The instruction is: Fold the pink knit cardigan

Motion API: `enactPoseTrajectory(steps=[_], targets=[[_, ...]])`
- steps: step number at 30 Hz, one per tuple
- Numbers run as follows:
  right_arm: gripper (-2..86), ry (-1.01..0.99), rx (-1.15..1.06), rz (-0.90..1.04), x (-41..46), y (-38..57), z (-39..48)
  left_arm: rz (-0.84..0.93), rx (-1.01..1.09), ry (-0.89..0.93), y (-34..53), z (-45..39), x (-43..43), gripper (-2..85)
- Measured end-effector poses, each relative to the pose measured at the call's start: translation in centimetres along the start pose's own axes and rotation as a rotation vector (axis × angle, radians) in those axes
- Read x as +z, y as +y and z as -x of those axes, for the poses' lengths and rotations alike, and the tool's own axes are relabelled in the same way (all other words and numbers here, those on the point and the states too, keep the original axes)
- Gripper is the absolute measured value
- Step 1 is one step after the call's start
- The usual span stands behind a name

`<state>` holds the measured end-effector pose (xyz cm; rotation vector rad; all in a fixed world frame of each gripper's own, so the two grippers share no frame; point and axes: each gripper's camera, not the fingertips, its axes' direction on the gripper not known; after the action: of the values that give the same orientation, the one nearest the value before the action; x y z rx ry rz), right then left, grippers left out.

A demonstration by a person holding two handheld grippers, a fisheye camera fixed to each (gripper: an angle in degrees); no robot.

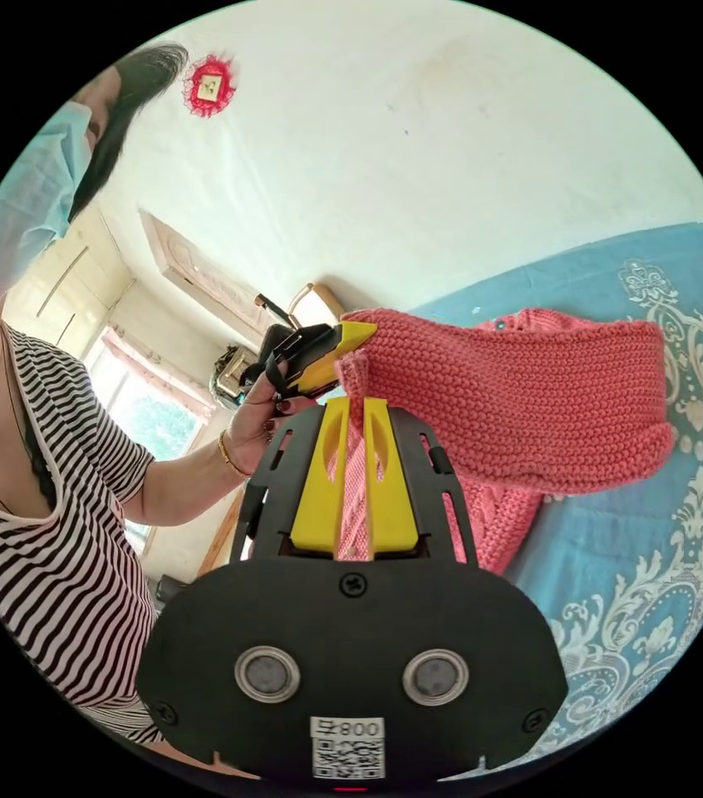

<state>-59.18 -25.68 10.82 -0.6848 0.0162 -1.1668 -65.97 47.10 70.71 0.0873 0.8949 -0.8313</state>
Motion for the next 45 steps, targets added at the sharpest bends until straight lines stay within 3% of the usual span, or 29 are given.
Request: enactPoseTrajectory(steps=[8,18,35,42,45], targets=[[3.0,-0.136,-0.054,0.132,14.1,-2.4,6.0,-0.093,-0.075,-0.128,4.2,3.9,-11.3,3.4],[2.9,-0.160,-0.084,0.239,28.0,-4.1,11.6,-0.124,-0.108,-0.204,7.0,9.0,-19.5,3.4],[3.1,0.068,-0.207,0.492,51.4,-5.1,17.2,-0.038,-0.254,-0.383,10.7,21.3,-25.9,4.6],[3.3,0.107,-0.252,0.537,56.4,-4.3,19.0,-0.103,-0.276,-0.365,13.2,22.5,-27.6,4.4],[3.3,0.127,-0.257,0.549,57.9,-4.1,19.4,-0.152,-0.286,-0.446,14.5,22.2,-28.3,4.0]])
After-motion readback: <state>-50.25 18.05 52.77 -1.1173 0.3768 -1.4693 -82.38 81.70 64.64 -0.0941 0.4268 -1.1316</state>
